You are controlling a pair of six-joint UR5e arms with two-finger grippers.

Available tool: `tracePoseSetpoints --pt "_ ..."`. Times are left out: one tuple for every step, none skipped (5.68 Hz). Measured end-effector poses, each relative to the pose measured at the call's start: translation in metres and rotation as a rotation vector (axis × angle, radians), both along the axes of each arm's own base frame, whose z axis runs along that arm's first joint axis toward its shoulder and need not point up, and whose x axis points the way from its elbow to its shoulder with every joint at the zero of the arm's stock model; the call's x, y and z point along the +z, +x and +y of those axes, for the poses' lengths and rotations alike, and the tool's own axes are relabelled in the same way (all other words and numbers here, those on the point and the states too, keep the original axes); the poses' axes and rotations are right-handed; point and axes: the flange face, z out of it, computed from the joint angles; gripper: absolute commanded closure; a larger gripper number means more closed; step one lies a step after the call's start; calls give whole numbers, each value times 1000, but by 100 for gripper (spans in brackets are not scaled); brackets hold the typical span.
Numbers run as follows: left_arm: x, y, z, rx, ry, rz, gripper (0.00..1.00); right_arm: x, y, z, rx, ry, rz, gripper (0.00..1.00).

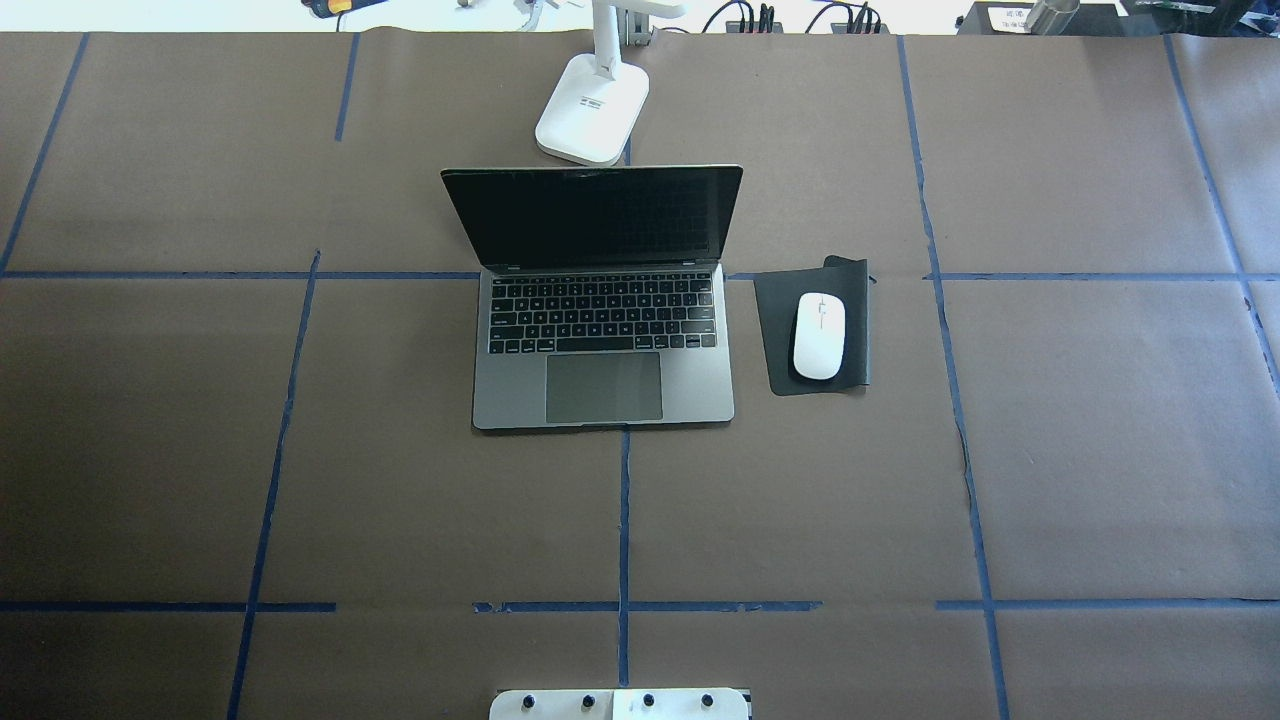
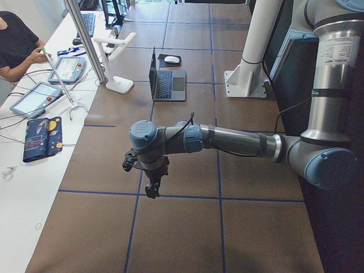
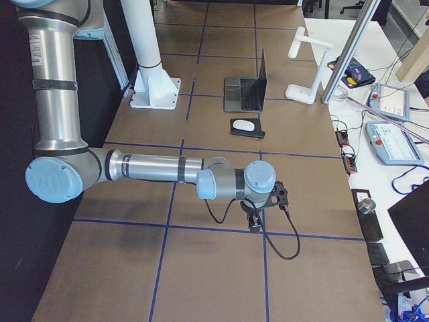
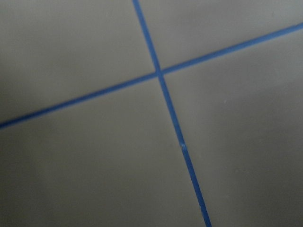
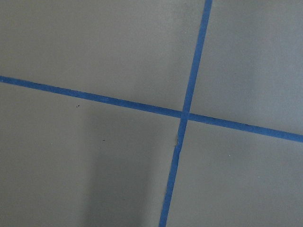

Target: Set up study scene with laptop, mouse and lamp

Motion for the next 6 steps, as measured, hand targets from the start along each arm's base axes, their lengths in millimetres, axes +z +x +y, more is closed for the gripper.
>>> tracePoseSetpoints --pt "7 1 11 -12 -24 19 0 4 0 2 -3 -1 7 0" --pt "19 3 26 -15 -51 36 0 11 1 9 -6 -4 12 0" --pt "33 4 42 -15 -71 42 0 17 1 17 -7 -2 12 0" --pt "38 6 49 -16 -65 54 0 21 1 24 -7 1 11 0" --pt "39 7 51 -20 -50 79 0 27 1 32 -7 -7 11 0" --pt "39 8 54 -24 -39 100 0 31 1 37 -7 -15 12 0"
